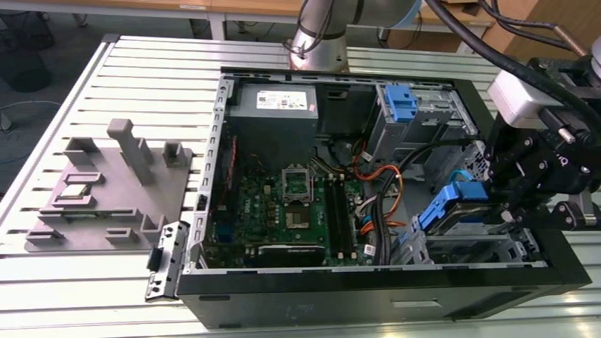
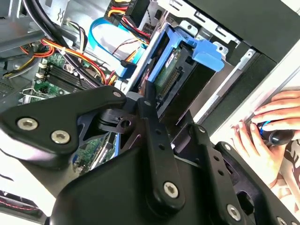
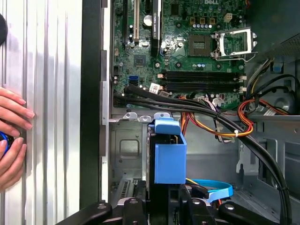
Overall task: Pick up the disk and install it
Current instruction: 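Insert the disk into the insertion slot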
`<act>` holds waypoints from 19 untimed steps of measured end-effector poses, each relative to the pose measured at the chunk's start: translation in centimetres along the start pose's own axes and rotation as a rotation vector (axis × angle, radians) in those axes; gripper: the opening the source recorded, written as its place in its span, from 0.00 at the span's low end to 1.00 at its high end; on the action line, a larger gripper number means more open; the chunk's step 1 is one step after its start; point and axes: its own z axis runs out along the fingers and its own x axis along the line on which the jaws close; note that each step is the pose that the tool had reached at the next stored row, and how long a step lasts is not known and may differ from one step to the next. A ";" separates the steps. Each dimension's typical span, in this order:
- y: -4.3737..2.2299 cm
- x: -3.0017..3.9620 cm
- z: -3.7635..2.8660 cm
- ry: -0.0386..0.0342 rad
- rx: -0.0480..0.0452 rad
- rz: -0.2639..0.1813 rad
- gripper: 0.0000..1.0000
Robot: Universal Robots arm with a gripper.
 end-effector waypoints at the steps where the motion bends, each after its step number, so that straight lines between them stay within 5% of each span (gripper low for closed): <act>1: 0.00 0.00 -0.01 0.0001 0.0000 0.000 0.36; 8: 0.04 -0.05 0.01 -0.0009 0.0000 0.000 0.42; 13: 0.19 -0.60 0.33 -0.0174 -0.0002 0.000 0.42; 19: 0.20 -0.60 0.35 -0.0178 -0.0003 0.000 0.42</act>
